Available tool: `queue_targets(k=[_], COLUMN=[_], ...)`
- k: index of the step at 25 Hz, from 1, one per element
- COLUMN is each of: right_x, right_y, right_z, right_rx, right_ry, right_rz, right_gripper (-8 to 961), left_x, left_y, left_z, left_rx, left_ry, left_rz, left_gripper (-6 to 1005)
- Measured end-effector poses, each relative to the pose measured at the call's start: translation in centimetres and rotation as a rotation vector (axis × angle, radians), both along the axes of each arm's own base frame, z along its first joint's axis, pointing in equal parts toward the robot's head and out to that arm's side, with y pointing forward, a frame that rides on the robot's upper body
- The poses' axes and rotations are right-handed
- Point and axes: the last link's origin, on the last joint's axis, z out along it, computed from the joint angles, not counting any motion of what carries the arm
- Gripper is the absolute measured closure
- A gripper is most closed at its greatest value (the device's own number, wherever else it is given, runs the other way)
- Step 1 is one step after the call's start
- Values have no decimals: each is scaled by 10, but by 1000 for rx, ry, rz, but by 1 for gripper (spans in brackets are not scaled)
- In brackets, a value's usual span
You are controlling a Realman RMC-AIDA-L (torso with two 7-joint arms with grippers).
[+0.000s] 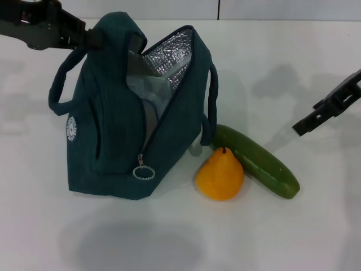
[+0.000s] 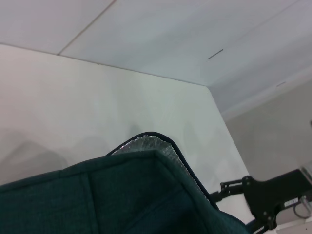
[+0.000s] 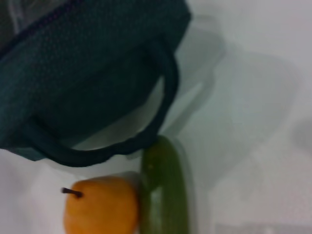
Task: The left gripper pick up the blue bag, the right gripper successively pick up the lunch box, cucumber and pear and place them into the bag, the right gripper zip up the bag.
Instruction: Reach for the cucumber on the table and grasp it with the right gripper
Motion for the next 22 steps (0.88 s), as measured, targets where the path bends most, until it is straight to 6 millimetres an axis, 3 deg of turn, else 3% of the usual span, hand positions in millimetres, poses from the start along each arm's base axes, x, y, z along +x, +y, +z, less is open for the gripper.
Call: queue_targets(k=[11,22], right_x=[-6,-1], right_y=[-14,-16], right_z=[-53,-76], right_rx=[-89,-98], right_ry=[-26,-34], right_rz=[34,45], right_gripper=[69,69], left_x=[0,2], left_y=[-1,1], left_z=[-2,-4], left_rx=[-6,-7], left_ry=[-5,-8], left_rz=[0,-5], left_gripper=[955,955])
